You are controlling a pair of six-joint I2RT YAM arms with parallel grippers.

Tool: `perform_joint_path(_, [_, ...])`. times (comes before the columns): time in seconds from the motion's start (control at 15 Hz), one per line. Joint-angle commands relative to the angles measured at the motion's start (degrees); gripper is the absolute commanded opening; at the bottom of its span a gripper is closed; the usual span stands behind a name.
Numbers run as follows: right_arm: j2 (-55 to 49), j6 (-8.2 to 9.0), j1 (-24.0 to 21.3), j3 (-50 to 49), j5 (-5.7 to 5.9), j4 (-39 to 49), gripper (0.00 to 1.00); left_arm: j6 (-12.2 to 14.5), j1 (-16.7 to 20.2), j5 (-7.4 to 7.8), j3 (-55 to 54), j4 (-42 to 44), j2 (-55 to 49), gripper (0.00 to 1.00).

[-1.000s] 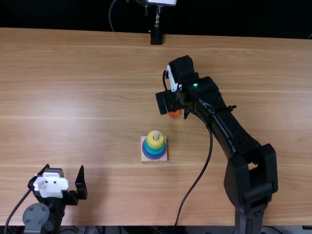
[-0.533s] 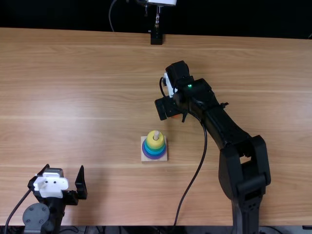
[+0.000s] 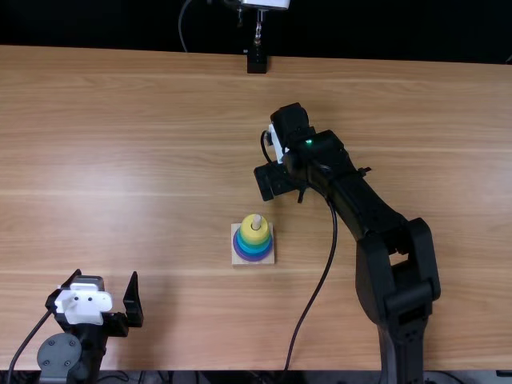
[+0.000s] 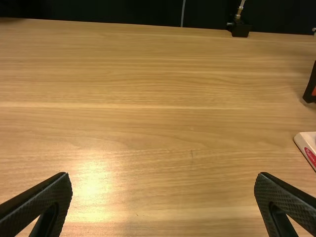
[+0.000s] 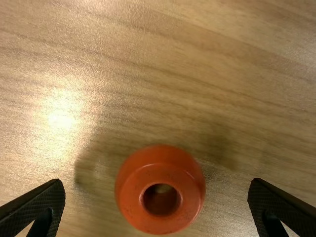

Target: Build the Hanoi tower: stack the rings onto the peg from bottom to top in this color order: purple, dark blue, light blue, dark green, light green, yellow, orange.

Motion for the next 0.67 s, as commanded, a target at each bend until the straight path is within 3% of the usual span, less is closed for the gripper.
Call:
perform_joint_path(0.0, [1.0,-0.1,0.1,-1.4,0.6,-0.2,0.97,0.1,-0.6,0.79,-6.5,-4.5,-0.7,1.0])
perform_joint_path(0.2, [0.9,-0.1,0.1,-2.6,0.6,-0.2,0.12,0.1,-0.6,0.9,-6.5,-4.6,-0.7,1.0])
perform_joint_path(0.27, [0.9,-0.1,0.1,-3.0,0.6,-0.3,0.0,0.1,-0.6,0.79,-6.5,-4.6,-0.7,1.0])
perform_joint_path(0.6, [0.6,-0.2,0.1,-2.6,0.81,0.2,0.0,0.1,-0.6,0.9,-6.5,-4.6,-0.7,1.0])
